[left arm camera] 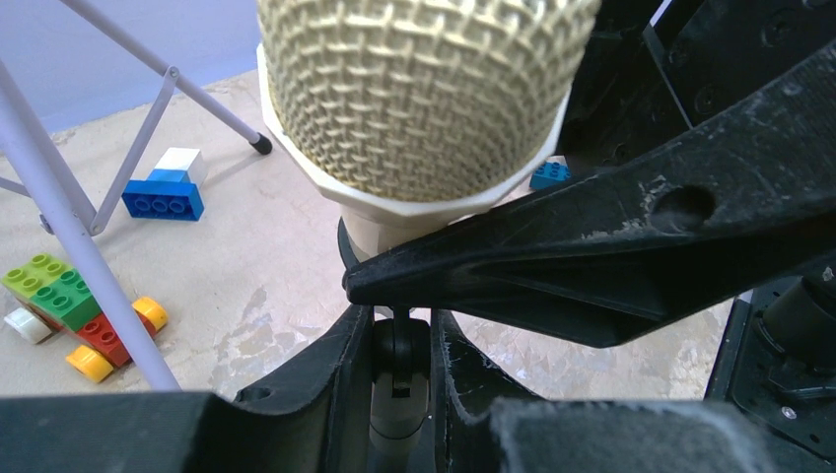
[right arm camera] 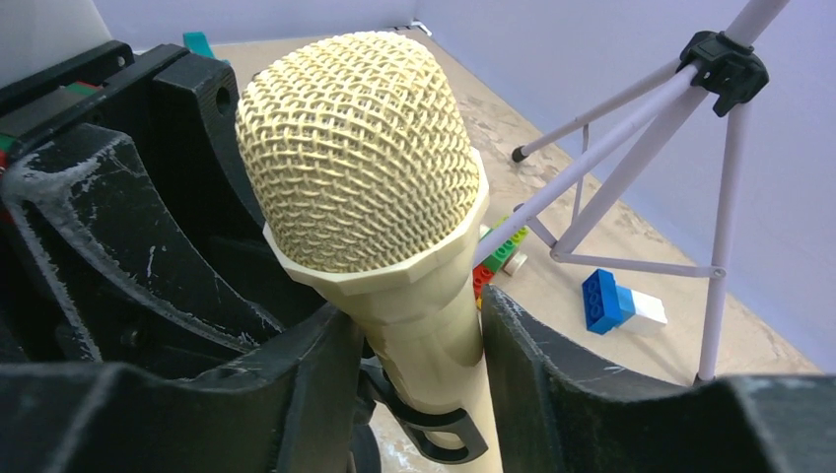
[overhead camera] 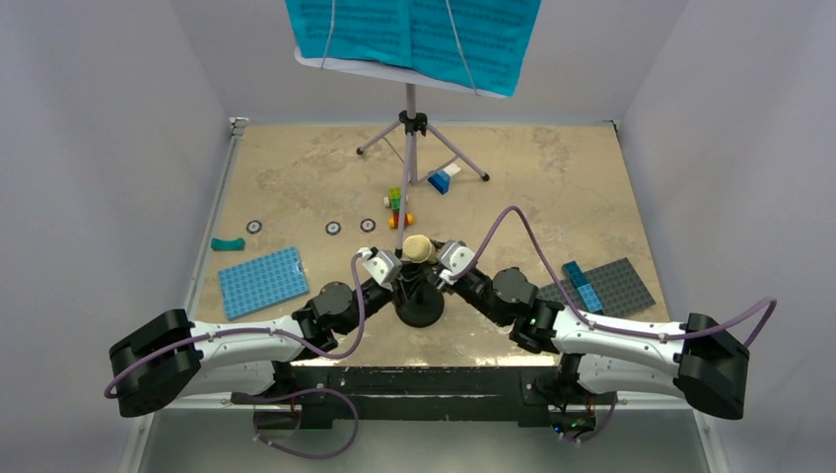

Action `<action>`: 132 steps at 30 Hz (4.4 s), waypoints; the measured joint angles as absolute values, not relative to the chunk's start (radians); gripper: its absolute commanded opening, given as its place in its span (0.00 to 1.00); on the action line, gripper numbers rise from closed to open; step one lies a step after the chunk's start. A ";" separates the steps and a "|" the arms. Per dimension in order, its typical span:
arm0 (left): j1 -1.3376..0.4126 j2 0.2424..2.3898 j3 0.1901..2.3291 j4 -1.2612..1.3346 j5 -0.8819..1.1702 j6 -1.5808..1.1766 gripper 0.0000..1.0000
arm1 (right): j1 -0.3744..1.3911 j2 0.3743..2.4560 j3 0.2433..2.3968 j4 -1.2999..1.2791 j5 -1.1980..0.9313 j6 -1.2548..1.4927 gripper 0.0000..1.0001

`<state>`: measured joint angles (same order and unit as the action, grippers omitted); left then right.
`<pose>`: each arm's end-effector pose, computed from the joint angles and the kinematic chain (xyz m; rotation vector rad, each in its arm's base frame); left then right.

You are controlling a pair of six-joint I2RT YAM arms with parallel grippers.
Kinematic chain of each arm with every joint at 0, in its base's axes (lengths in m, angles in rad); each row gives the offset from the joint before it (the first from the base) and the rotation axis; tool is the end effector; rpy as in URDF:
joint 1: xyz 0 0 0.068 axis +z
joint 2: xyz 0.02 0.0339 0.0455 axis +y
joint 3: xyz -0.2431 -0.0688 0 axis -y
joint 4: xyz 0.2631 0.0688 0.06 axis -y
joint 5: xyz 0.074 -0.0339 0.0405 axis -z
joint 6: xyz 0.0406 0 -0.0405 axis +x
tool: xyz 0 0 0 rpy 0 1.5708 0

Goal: Pack up the instrument practice props

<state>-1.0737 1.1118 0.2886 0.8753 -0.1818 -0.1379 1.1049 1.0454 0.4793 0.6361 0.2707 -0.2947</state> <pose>0.1252 -0.2153 0.1852 0.5737 1.4697 -0.8245 0.1288 0.2320 0.2413 -0.8005 1.2918 0.4475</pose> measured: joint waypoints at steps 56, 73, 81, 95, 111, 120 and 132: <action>-1.089 1.016 0.323 0.572 -0.224 -0.224 0.74 | 1.086 0.696 0.672 -0.070 0.709 -0.008 0.00; -1.089 0.810 0.178 0.528 -0.252 -0.318 0.70 | 0.975 0.702 0.644 -0.327 0.450 0.314 0.00; -1.089 0.723 0.108 0.509 -0.266 -0.374 0.70 | 0.789 0.726 0.644 -0.360 0.198 0.391 0.00; -1.089 0.921 0.107 0.653 -0.233 -0.349 0.71 | 0.706 0.808 0.649 -0.381 -0.066 0.472 0.00; -1.087 0.321 0.244 0.241 0.067 -0.544 0.99 | 0.678 0.736 0.878 -0.387 -0.558 0.442 0.00; -1.087 0.506 0.474 0.176 0.314 -0.555 1.00 | 0.747 0.897 1.085 -0.293 -0.683 0.456 0.00; -1.087 0.620 0.524 0.224 0.347 -0.513 0.94 | 0.857 1.056 1.127 -0.177 -0.673 0.532 0.00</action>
